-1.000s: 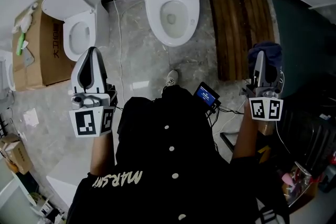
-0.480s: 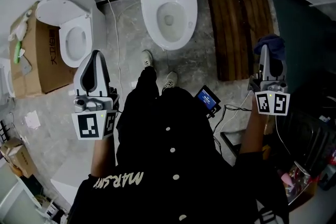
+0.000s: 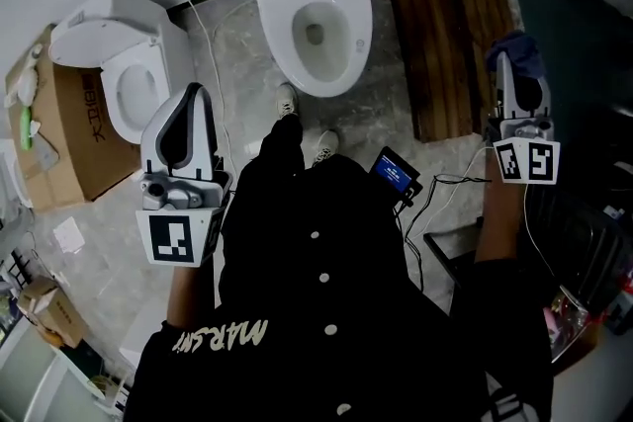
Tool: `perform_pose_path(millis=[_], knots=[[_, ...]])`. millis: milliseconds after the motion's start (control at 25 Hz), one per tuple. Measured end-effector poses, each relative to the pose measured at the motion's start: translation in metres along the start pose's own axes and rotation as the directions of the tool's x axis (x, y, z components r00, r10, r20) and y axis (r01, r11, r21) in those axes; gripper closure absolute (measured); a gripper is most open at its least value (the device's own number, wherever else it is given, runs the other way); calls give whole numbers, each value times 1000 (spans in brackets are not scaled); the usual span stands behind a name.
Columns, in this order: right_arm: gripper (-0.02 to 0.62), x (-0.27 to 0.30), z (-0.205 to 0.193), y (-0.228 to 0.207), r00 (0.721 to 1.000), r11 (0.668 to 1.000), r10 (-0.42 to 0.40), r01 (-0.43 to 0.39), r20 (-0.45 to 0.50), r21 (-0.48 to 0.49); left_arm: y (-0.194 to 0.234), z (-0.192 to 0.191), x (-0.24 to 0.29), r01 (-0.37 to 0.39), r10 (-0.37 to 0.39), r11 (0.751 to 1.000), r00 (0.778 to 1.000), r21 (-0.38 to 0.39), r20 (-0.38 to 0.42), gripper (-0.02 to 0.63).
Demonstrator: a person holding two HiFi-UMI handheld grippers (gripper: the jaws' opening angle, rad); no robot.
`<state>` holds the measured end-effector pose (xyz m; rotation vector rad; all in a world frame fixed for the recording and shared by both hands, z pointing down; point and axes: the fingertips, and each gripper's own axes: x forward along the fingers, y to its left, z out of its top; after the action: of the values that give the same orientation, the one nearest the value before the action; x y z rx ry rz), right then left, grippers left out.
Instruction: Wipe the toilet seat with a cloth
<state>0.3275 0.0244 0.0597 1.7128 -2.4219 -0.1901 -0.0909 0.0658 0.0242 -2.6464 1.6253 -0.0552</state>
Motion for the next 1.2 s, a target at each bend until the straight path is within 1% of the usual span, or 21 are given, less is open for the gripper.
perform_pose_path(millis=[160, 240, 320, 480, 560, 680, 840, 960, 1200], knots=[[508, 48, -17, 19, 998, 998, 56, -57, -22, -21, 16, -11, 25, 16, -16, 1000, 1000, -17, -27, 597], [508, 71, -36, 37, 994, 995, 97, -98, -47, -30, 23, -24, 33, 14, -16, 999, 997, -34, -69, 597], [508, 93, -59, 55, 986, 989, 142, -146, -84, -38, 31, -38, 42, 2, -9, 998, 993, -55, -119, 597], [508, 137, -106, 88, 962, 972, 223, -231, -157, -35, 44, -61, 56, -10, -3, 997, 987, -80, -160, 597], [508, 160, -128, 106, 948, 963, 259, -267, -185, -22, 49, -75, 63, -9, -7, 996, 983, -89, -183, 597], [508, 192, -161, 132, 923, 945, 312, -325, -225, -24, 54, -101, 76, -4, -22, 993, 977, -121, -212, 597], [508, 224, -212, 167, 873, 916, 378, -401, -307, -10, 58, -134, 92, 4, -42, 987, 970, -158, -237, 597], [508, 246, -252, 183, 848, 907, 401, -421, -346, 19, 60, -162, 106, 14, -55, 986, 968, -168, -246, 597], [508, 278, -334, 211, 803, 893, 410, -449, -432, 13, 57, -217, 126, 21, -76, 980, 958, -196, -278, 597]])
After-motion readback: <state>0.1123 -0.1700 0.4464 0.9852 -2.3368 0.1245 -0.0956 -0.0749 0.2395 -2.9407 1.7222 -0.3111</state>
